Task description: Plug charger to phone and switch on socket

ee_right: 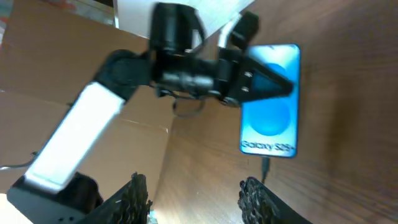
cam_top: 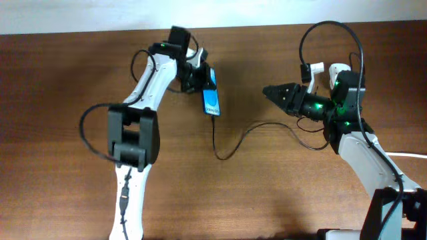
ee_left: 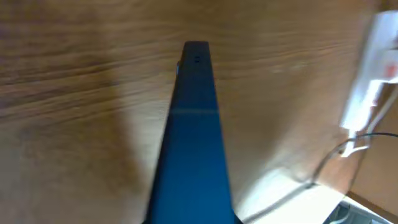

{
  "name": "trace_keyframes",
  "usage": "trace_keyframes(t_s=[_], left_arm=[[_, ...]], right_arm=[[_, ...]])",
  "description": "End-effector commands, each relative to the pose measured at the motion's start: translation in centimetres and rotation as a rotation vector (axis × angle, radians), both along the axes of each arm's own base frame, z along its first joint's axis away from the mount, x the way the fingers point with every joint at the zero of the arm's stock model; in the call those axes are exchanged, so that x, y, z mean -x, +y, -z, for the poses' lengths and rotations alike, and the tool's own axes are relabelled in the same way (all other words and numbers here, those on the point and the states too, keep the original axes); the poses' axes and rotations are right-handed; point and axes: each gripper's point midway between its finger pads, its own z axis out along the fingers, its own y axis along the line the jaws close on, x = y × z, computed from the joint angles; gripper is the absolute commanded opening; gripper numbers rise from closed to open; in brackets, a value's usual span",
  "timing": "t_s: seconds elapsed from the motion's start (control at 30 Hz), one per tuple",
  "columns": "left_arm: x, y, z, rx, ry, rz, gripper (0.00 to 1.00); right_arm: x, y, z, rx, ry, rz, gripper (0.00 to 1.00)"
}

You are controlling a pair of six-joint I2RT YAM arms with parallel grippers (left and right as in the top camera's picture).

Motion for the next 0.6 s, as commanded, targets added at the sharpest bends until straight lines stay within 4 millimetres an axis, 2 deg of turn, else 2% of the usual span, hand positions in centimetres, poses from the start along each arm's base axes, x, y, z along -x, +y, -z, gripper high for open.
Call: trace_keyframes(t_s=[0.0, 0.13, 0.2, 0.27, 0.3, 0.33, 0.43, 0.47, 0.57], left_arm=[[-0.3, 0.9, 1.9, -0.063, -0.006, 0.003, 0.0], [-0.5, 2.0, 3.8, -0.14, 0.005, -0.018, 0.0], [0.7, 2.3, 6.4, -0.16, 0.094, -0.033, 0.0], [1.1, 2.6, 6.9, -0.175, 0.118, -0.033, 0.17], [1.1, 2.7, 7.0, -0.181, 0.117, -0.034, 0.29], [1.2, 2.8, 7.0, -0.186, 0.121, -0.034, 0.35], [1.3, 3.1, 7.2, -0.209, 0.122, -0.034, 0.42], [1.4, 3.9, 7.4, -0.255, 0.124, -0.04, 0.49], [1.9, 7.5, 7.4, -0.465, 0.132, -0.065, 0.53]], right_arm=[[-0.2, -0.2, 0.1, 0.017, -0.022, 0.006, 0.51], [-0.2, -0.2, 0.2, 0.017, -0.02, 0.005, 0.52], [-0.2, -0.2, 0.1, 0.017, -0.02, 0.004, 0.52], [-0.2, -0.2, 0.1, 0.017, -0.02, 0.005, 0.52], [-0.2, -0.2, 0.2, 0.017, -0.019, 0.005, 0.52], [-0.2, -0.2, 0.2, 0.017, -0.019, 0.005, 0.52], [-0.2, -0.2, 0.2, 0.017, -0.02, 0.005, 0.52], [-0.2, -0.2, 0.2, 0.017, -0.02, 0.005, 0.52], [-0.2, -0.2, 0.2, 0.026, -0.035, 0.002, 0.53]])
